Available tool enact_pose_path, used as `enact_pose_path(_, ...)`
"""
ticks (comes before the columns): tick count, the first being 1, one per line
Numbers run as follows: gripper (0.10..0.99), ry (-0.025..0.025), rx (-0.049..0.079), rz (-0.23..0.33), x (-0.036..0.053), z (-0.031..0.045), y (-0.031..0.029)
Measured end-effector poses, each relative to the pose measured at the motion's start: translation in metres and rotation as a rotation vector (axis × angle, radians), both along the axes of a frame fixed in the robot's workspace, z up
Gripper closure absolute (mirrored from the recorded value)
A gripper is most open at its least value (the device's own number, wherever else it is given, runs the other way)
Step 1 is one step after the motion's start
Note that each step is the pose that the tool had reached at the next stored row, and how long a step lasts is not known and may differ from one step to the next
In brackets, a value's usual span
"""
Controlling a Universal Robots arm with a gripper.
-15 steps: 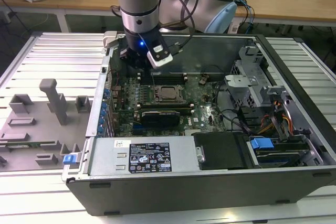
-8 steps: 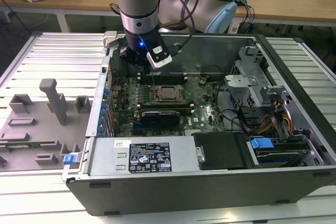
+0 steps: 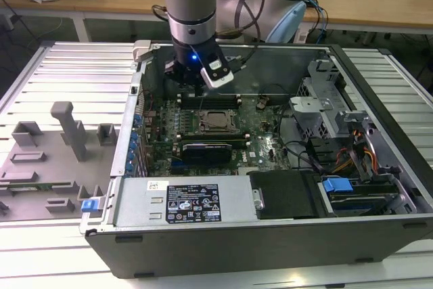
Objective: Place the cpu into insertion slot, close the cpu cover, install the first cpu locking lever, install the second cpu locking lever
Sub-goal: 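Install the first cpu locking lever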
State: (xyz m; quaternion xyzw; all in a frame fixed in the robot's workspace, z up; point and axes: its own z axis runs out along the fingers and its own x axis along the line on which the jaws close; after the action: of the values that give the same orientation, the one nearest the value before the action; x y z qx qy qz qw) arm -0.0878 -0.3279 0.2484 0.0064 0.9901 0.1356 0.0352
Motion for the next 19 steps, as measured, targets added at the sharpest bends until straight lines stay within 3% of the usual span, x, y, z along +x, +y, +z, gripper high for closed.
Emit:
enact_pose_path(1,0.980,0.0001,0.000,0.000,0.0033,-0.0001,0.0000)
enact_pose_path(4,0.980,0.0009,0.000,0.000,0.0244,-0.0009,0.0000)
enact_pose_path(6,0.980,0.0008,0.000,0.000,0.0259,-0.0020,0.0000)
enact_pose_path(8,0.980,-0.0040,0.000,0.000,0.0259,-0.0042,0.0000)
enact_pose_path(10,0.980,-0.0139,0.000,0.000,0.0258,-0.0054,-0.0001)
enact_pose_path(13,0.980,-0.0377,0.000,0.000,0.0257,-0.0094,-0.0001)
enact_pose_path(17,0.980,-0.0404,0.000,0.000,0.0253,-0.0097,0.0000)
enact_pose_path(18,0.980,-0.0458,0.000,0.000,0.0248,-0.0100,-0.0001)
enact_pose_path(19,0.980,-0.0544,0.000,0.000,0.0237,-0.0103,-0.0001)
